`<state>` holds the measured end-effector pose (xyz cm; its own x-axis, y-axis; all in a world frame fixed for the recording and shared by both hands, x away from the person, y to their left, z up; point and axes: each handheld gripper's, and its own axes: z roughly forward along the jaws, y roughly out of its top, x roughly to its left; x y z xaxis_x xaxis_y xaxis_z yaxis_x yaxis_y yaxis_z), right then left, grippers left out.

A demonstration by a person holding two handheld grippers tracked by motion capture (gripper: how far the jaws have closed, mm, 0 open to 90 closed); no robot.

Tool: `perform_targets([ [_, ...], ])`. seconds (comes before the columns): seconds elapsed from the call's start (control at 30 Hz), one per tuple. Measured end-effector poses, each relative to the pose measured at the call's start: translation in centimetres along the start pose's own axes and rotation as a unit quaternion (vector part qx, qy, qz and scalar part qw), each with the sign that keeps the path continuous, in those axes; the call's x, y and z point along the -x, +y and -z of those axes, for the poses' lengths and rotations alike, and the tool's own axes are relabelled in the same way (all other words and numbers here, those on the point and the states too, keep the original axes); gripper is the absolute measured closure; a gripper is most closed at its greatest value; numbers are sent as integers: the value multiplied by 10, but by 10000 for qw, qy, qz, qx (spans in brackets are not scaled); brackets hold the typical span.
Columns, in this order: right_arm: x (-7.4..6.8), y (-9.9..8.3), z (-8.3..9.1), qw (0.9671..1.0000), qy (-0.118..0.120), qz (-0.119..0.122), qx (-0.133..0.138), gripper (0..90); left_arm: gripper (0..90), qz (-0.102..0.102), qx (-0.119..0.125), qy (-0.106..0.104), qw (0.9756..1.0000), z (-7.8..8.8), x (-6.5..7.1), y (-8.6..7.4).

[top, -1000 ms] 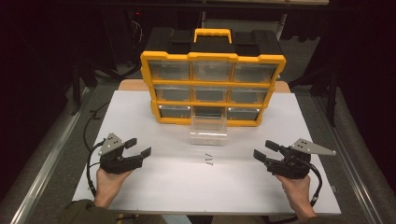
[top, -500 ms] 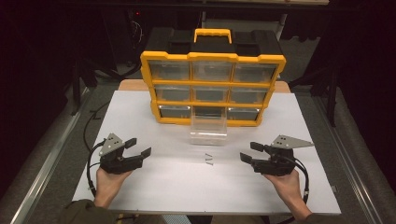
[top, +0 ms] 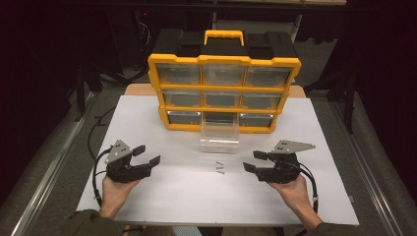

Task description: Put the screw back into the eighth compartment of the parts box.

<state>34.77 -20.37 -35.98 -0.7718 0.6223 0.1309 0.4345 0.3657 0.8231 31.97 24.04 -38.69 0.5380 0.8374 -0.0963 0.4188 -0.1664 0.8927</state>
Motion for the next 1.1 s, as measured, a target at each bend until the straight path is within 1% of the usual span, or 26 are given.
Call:
perform_targets([
  [0.1,-5,4,-5,9999,26,97,-135,417,305,-32,-1,-13,10000,0,0,0],
  [0.2,-7,8,-10,9995,65,154,-279,420,306,22,42,-22,10000,0,0,0],
  [0.33,-9,14,-17,9987,87,245,-428,428,305,-26,17,-23,10000,0,0,0],
  [0.47,-13,20,-23,9971,88,385,-656,436,305,-10,22,-28,10000,0,0,0],
  [0.53,-14,22,-26,9962,111,396,-762,444,304,-9,19,-31,10000,0,0,0],
  [0.57,-13,24,-28,9956,122,440,-820,449,304,-12,18,-31,10000,0,0,0],
  [0.63,-13,26,-31,9944,140,435,-950,457,304,-28,22,-25,10000,0,0,0],
  [0.73,-12,30,-37,9922,129,515,-1129,465,304,-19,25,-17,10000,0,0,0],
  [0.77,-13,31,-38,9915,136,509,-1191,469,304,-20,16,-10,10000,0,0,0],
  [0.93,-16,38,-46,9885,184,633,-1359,495,305,-57,12,18,10000,0,1,0],
  [0.97,-18,39,-48,9877,209,644,-1410,500,305,-60,15,16,10000,0,1,0],
  [1.1,-24,45,-58,9830,273,831,-1614,528,305,-58,-3,13,10000,-1,0,0],
])
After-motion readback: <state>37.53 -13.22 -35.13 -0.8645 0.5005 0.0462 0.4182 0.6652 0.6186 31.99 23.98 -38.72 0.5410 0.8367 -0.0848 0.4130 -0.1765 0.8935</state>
